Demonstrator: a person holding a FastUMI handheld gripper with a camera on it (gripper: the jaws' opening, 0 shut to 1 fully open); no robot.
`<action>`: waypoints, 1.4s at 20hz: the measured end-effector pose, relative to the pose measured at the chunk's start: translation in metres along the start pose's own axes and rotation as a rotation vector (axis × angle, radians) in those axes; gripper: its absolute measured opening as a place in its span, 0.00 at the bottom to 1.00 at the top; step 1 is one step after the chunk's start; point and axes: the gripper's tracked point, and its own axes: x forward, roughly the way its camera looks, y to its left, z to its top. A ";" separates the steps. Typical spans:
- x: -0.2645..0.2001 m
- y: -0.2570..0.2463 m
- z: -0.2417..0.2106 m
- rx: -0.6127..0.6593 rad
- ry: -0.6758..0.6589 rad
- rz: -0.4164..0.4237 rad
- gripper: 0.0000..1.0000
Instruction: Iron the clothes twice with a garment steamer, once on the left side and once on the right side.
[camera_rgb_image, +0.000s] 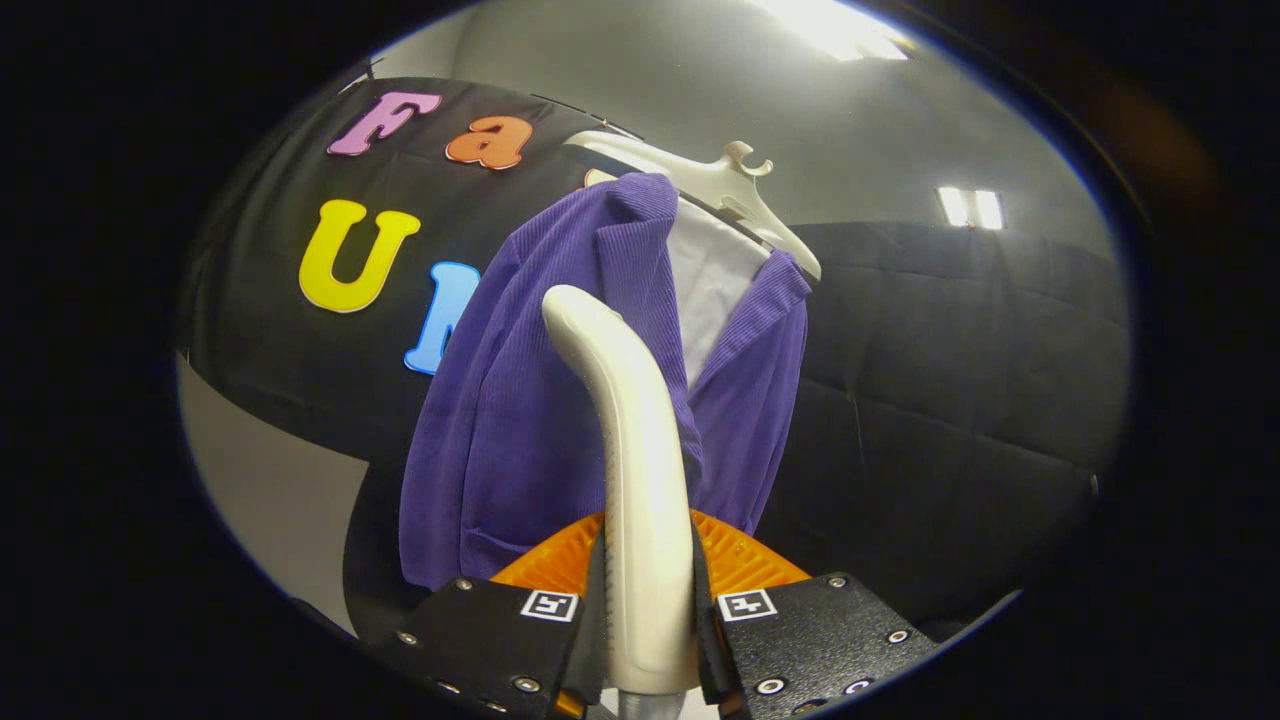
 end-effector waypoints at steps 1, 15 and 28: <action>-0.001 0.002 -0.006 -0.012 0.003 -0.004 0.36; -0.007 0.032 -0.116 -0.160 0.168 0.011 0.36; -0.013 0.044 -0.181 -0.178 0.277 0.040 0.36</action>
